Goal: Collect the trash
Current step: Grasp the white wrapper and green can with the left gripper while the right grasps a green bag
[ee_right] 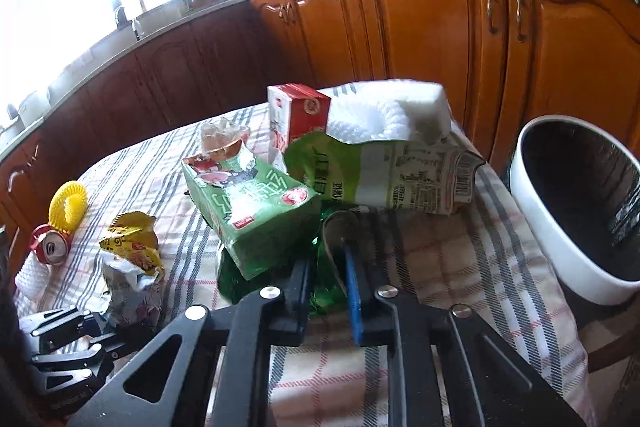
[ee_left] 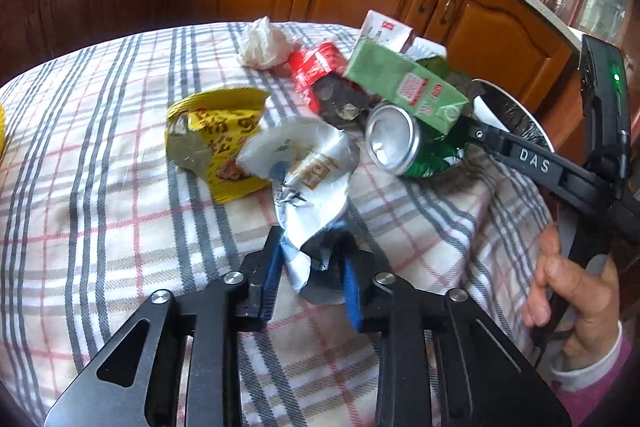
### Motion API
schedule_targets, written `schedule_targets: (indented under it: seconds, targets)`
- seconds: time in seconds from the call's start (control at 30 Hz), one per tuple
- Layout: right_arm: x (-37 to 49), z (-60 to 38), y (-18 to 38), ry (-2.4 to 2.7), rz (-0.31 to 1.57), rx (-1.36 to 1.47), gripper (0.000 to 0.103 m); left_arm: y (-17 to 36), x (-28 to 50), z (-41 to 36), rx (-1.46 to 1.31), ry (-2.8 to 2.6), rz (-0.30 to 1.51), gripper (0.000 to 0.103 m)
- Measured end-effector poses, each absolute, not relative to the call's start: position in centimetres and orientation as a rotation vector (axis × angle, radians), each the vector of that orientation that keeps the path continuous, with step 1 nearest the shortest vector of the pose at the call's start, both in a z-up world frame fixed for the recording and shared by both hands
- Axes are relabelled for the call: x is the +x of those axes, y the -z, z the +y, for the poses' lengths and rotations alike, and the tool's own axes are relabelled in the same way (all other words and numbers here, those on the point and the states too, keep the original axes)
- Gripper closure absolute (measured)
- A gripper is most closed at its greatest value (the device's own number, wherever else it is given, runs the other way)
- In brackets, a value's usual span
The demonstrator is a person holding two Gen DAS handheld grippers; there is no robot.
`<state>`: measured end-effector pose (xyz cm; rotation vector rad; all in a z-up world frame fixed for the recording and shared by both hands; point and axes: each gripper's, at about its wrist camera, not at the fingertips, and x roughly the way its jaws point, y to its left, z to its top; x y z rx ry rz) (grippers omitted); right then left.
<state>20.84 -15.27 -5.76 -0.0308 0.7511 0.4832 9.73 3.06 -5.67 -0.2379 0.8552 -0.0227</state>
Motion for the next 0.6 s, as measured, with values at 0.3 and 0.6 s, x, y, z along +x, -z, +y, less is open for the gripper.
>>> schedule_targets:
  seconds: [0.3,0.6]
  targets:
    - [16.9,-17.6,3.7,-0.47,0.662,-0.053,0.089,3.7,9.4,1.0,-0.243,0.121,0.807,0.08]
    - [16.2,-22.8,3.2,-0.381,0.653,0.007,0.09,1.9,9.7,-1.6,-0.235,0.21,0.787,0.08]
